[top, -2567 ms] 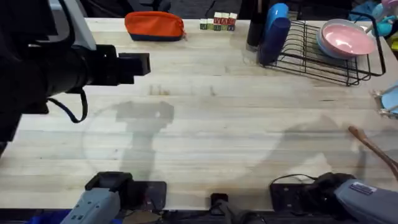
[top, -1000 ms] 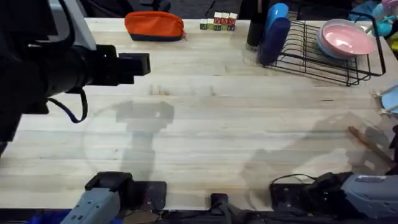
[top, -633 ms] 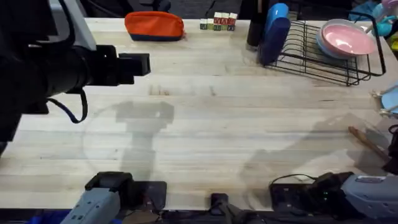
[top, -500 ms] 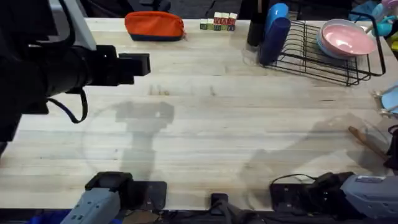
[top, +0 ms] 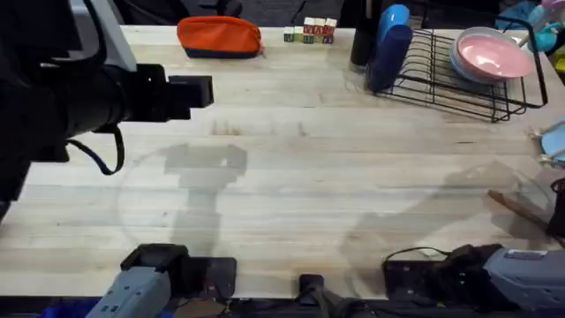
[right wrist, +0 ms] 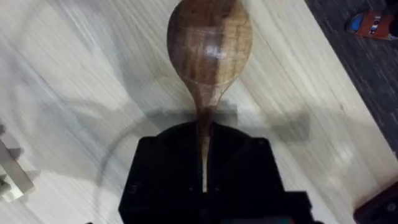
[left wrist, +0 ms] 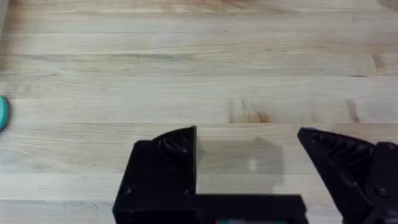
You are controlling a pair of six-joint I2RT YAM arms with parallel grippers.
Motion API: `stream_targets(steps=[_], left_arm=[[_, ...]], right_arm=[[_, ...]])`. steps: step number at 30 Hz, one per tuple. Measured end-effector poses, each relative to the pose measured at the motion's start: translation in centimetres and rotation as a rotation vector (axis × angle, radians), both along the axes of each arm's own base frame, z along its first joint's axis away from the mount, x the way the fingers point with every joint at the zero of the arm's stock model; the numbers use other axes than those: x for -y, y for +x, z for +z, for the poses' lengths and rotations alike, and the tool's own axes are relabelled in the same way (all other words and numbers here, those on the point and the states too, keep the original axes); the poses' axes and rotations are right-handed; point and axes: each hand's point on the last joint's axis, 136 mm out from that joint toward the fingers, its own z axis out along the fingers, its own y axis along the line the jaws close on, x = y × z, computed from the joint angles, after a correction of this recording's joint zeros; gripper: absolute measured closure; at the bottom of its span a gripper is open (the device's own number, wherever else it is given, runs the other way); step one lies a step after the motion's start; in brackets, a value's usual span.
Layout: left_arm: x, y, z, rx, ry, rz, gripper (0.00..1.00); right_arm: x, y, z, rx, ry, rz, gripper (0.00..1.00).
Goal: Pick up the spoon on the table one by one and put them onto the rack
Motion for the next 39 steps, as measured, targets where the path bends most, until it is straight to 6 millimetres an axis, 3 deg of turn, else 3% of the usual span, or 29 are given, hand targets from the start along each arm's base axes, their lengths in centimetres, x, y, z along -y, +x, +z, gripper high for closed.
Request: stream_targets(steps=[9,19,23,29,30,39], left_arm=[[0.0,0.0,0.0,0.0,0.0,0.0,0.006],[0.0,0.0,0.0,0.0,0.0,0.0,0.007],[0.0,0.0,0.0,0.0,0.0,0.0,0.007],[0.0,0.0,0.0,0.0,-0.001,0.001,0.008],[0.0,0.0,0.0,0.0,-0.001,0.001,0.008],[0.0,0.0,0.0,0.0,-0.001,0.001,0.008]], right_arm=[[-0.9,0.1,1.2,0.01,0.04,0.111,0.971],[-0.5,0.9,7.2,0.073,-0.113,0.278,0.97],[-0.9,2.3,9.9,0.092,-0.195,0.4,0.97],[-2.0,7.1,15.1,0.124,-0.383,0.712,0.97],[-3.6,10.2,17.8,0.138,-0.485,0.897,0.97],[-10.8,18.4,25.4,0.255,-0.795,1.323,0.969]])
